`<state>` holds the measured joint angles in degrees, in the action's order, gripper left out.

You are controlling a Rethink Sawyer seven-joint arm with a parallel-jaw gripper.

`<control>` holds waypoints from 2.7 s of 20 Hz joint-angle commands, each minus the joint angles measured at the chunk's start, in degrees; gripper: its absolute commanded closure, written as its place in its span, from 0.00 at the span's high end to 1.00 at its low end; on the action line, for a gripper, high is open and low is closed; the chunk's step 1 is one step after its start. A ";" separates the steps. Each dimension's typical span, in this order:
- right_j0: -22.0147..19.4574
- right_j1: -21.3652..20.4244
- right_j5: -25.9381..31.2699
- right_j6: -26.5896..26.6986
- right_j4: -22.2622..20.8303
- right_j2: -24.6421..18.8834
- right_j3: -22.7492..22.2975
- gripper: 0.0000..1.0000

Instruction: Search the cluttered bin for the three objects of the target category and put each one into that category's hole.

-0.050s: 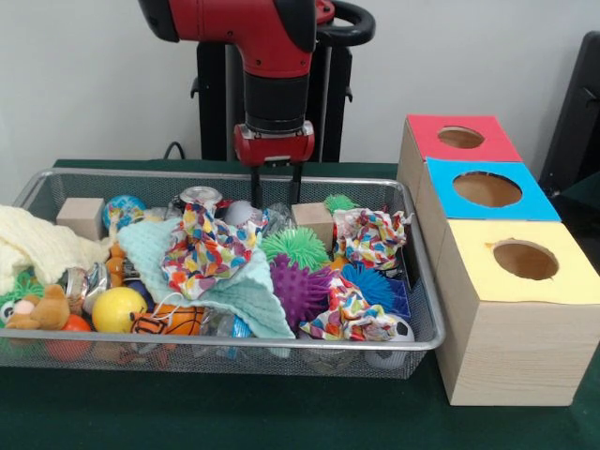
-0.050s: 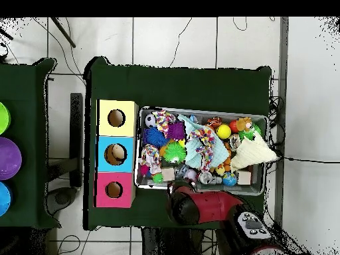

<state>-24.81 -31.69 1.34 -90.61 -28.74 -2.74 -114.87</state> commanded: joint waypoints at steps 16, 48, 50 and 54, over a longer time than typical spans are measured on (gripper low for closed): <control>-1.97 11.24 -0.83 -6.56 3.34 -3.86 10.26 1.00; -4.00 3.71 24.73 3.36 3.88 -14.27 23.26 1.00; -4.15 2.97 25.82 3.21 3.72 -14.79 23.37 1.00; -4.25 0.08 28.90 2.05 3.84 -14.94 21.82 1.00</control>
<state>-27.91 -27.56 25.99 -90.62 -27.08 -12.25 -101.65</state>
